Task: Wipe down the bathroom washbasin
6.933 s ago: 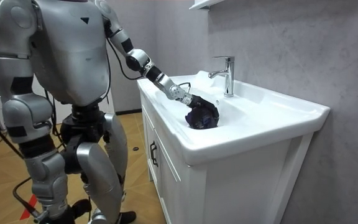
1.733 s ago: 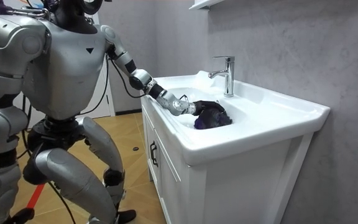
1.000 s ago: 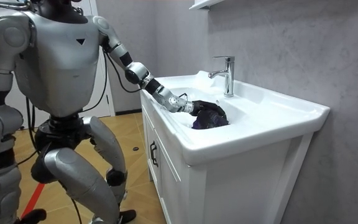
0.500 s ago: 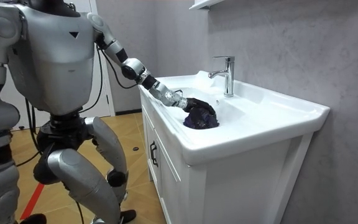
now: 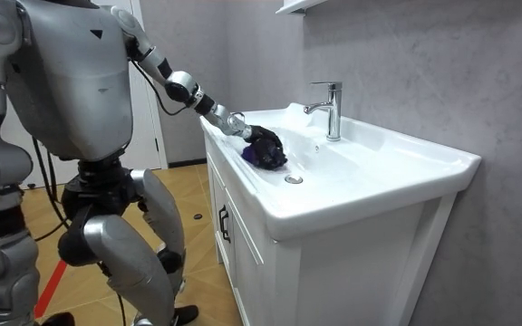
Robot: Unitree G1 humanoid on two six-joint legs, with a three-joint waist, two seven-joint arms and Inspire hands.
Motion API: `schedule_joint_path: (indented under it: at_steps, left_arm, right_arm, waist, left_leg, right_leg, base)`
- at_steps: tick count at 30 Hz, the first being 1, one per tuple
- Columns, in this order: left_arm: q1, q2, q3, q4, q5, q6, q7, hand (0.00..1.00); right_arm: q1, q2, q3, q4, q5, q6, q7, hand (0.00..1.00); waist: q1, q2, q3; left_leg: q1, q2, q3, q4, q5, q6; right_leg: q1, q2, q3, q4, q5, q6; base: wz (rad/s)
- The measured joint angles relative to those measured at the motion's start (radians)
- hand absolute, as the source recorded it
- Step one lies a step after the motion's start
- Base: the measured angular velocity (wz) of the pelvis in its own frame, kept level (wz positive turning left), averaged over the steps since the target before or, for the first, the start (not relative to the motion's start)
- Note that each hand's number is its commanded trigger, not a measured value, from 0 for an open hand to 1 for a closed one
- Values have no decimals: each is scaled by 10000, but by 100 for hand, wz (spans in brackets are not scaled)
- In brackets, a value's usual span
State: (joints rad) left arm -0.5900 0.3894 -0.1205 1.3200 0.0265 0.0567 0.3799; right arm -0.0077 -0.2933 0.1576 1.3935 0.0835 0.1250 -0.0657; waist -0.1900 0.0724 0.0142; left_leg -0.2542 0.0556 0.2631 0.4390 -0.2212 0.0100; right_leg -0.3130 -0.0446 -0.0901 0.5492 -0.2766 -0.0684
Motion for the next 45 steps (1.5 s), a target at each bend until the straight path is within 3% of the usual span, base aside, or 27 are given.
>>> schedule_joint_path:
  at_steps: [5, 8, 12, 18, 25, 29, 33, 38, 41, 43, 45]
  left_arm:
    - [523, 102, 187, -565, 1476, 202, -1, 100]
    - [947, 104, 385, -1150, 2137, 257, -1, 100]
    - [1789, 105, 468, -1975, 2630, 264, -102, 100]
    - [2066, 107, 903, -2584, 3167, 410, -254, 100]
    - [2596, 213, 1611, -3279, 3770, 712, -543, 100]
    - [2822, 224, 1934, -4055, 4310, 992, -711, 100]
    - [2853, 241, 1998, -4455, 4538, 1217, -739, 100]
    - [2873, 240, 1967, -4692, 4586, 1280, -805, 100]
    - [3447, 239, 1943, -5377, 4598, 1361, -917, 100]
    - [3550, 237, 1914, -5397, 4826, 1368, -1063, 100]
    - [3566, 238, 1775, -5397, 4876, 1408, -1114, 100]
  right_arm:
    - [405, -27, -280, -322, -244, -22, -67, 0]
    - [391, -24, -290, -319, -572, -20, -76, 0]
    - [478, -19, -729, -629, -1130, -38, -107, 0]
    - [409, -28, -1039, -730, -1395, -52, -113, 0]
    - [629, -22, -1376, -754, -1792, -19, -117, 0]
    - [779, -29, -1606, -754, -1945, -9, -92, 0]
    - [868, -29, -1811, -754, -2108, -15, -99, 0]
    - [960, -33, -1820, -801, -2184, -47, -102, 0]
    - [981, -21, -1821, -1005, -2677, -53, -91, 0]
    - [1032, -15, -1822, -1011, -2925, -50, -70, 0]
    - [1082, 3, -1818, -988, -3014, -32, -65, 0]
  waist:
    - [391, 182, -132]
    - [573, 217, -147]
    - [815, 271, -175]
    - [1149, 379, -212]
    - [1270, 492, -275]
    - [1445, 462, -268]
    - [1413, 475, -259]
    - [1329, 494, -170]
    - [1082, 546, -124]
    - [907, 556, -68]
    - [796, 559, -66]
  left_leg:
    - [696, -8, -262, -461, 74, -112]
    - [1138, -75, -557, -723, 114, -173]
    - [1781, -86, -632, -1044, 134, -206]
    - [2357, -70, -615, -1618, 195, -307]
    - [3064, -103, -760, -2131, 215, -342]
    - [3291, -105, -788, -2359, 233, -372]
    - [3357, -148, -1101, -2418, 229, -377]
    - [3402, -151, -1122, -2426, 225, -383]
    - [3488, -151, -1077, -2526, 227, -386]
    - [3520, -163, -1133, -2511, 227, -386]
    - [3508, -178, -1178, -2501, 227, -386]
  right_leg:
    - [975, 99, -298, -826, 76, -12]
    - [1560, 120, -457, -1227, 76, -11]
    - [2305, 224, -458, -1832, 108, -12]
    - [2911, 335, -508, -2296, 198, -59]
    - [3554, 416, -435, -2883, 202, -65]
    - [3713, 466, -350, -2976, 225, -67]
    - [3917, 463, -455, -3130, 264, -39]
    - [4015, 445, -491, -3140, 274, -24]
    - [4058, 445, -507, -3135, 275, -22]
    - [4091, 441, -519, -3140, 283, -8]
    - [4045, 433, -530, -3159, 288, 3]
  base:
    - [12]
    - [15]
    - [-1]
    - [-1]
    - [-3]
    - [-8]
    - [8]
    - [4]
    - [0]
    - [2]
    - [4]
